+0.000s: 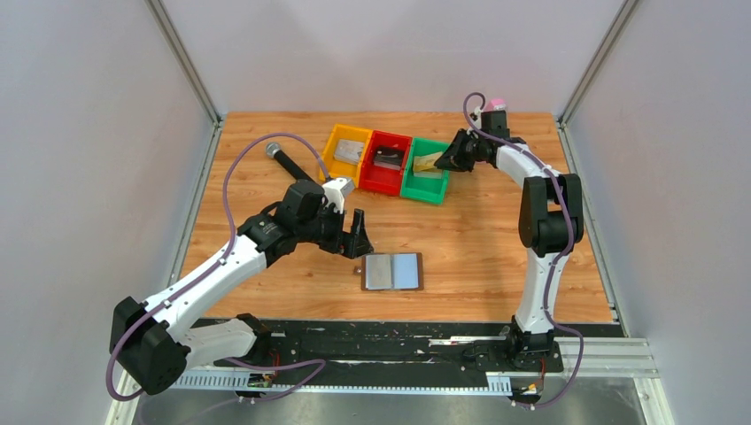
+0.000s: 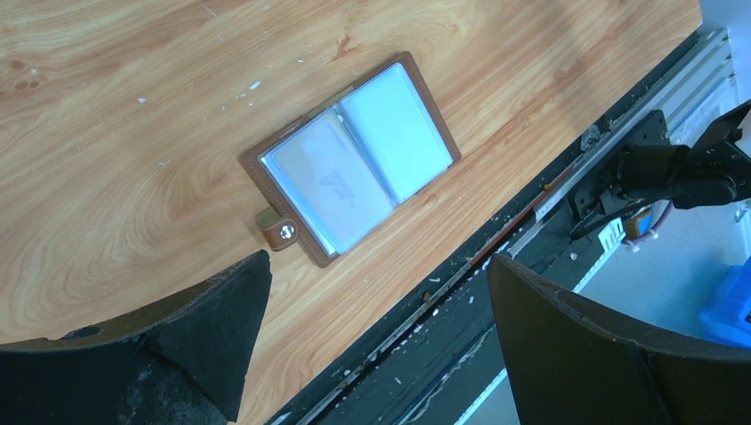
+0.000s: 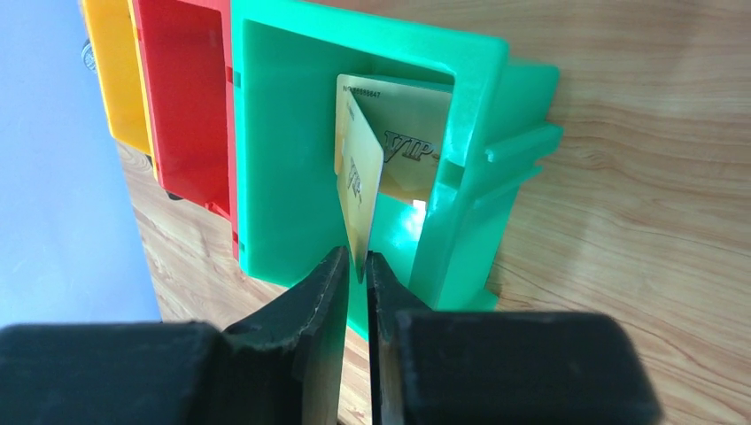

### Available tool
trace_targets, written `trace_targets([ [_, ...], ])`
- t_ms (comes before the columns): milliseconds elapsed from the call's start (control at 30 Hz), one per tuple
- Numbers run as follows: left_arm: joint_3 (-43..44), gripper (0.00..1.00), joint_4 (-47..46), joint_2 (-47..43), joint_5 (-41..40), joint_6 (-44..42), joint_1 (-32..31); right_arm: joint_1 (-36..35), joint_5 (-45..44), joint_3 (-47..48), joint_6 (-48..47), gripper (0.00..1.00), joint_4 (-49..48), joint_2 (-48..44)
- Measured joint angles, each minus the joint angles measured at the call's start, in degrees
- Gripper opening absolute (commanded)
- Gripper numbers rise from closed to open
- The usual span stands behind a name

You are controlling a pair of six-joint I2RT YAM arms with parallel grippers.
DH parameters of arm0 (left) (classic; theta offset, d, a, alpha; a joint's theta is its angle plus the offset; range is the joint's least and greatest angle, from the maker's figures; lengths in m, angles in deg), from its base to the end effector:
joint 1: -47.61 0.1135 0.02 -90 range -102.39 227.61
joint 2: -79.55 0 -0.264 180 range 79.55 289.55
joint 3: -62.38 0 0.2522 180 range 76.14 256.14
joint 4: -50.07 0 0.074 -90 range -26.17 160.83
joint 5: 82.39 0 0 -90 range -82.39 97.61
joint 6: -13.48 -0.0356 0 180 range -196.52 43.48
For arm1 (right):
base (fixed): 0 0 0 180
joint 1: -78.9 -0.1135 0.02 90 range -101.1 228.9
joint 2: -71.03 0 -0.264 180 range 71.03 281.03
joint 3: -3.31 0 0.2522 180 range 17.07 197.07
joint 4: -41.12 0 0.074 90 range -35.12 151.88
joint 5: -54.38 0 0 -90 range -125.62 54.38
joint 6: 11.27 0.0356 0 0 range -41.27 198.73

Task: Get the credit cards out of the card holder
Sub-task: Place the credit card in the storage box.

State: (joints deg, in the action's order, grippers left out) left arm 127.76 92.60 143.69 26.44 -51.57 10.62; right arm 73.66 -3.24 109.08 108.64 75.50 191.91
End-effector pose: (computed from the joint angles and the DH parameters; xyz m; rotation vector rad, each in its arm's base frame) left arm 0.1831 -0.1523 0.2855 0.4343 2.3870 -0.9075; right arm 0.4629 0.0616 0.1952 0.2690 2.4679 0.9583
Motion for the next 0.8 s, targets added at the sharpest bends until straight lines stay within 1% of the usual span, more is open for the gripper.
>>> trace_targets([
  [300, 0.0, 1.00, 0.3, 0.0, -1.7, 0.2, 0.0, 0.5, -1.2, 0.2, 0.5, 0.18, 0.1, 0.0],
  [600, 0.0, 1.00, 4.2, -0.1, -9.8, 1.9, 0.0, 1.7, -3.5, 1.8, 0.3, 0.20, 2.5, -1.2],
  [733, 0.0, 0.99, 6.0, -0.1, -11.8, 2.4, 0.0, 2.1, -4.2, 2.2, 0.0, 0.20, 4.3, -3.3],
  [800, 0.0, 0.97, 6.7, -0.1, -12.3, 2.8, 0.0, 2.1, -4.4, 2.2, 0.0, 0.21, 5.1, -4.8],
])
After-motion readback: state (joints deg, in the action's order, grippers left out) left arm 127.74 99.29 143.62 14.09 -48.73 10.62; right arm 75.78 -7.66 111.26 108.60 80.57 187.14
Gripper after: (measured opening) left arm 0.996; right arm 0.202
